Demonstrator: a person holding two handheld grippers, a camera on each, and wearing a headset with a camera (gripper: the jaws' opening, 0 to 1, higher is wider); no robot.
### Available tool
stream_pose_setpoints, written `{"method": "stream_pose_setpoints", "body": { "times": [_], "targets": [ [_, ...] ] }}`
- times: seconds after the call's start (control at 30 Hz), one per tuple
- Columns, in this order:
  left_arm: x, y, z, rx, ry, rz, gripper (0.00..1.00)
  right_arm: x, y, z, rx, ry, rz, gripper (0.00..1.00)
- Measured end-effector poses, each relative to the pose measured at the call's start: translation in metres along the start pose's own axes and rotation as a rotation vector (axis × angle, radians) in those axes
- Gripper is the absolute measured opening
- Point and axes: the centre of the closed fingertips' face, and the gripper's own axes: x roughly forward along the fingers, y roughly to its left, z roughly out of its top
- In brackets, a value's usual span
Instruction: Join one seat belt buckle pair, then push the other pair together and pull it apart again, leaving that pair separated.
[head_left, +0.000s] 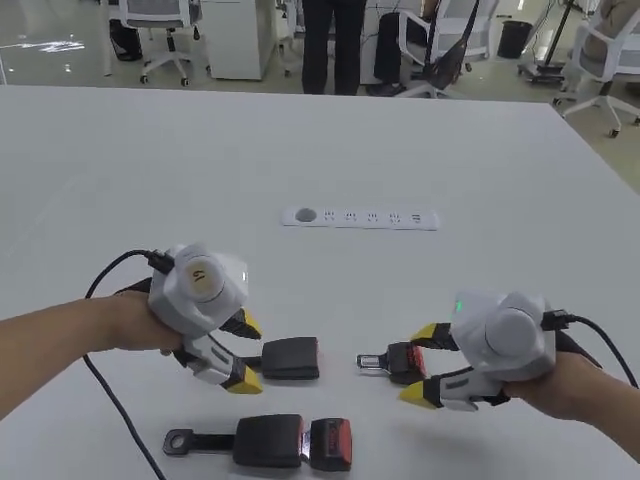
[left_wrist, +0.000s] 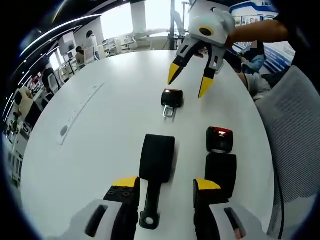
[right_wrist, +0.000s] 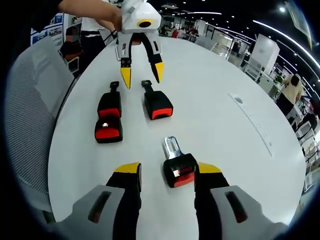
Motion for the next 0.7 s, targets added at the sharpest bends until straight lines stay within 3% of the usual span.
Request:
{"method": "stream_pose_setpoints", "body": {
  "times": [0.37,0.7],
  "targets": [
    [0.013,0.010,0.003,0.004,0.045,-0.015,0.42,0.006,-0.014,-0.007,-0.015,0.045,0.018,0.39],
    [0.025,0.014,0.001,0.030,0.098,-0.038,0.41,0.012,-0.020,-0.018,-0.061,0.117,0.082,0.37]
  ]
}}
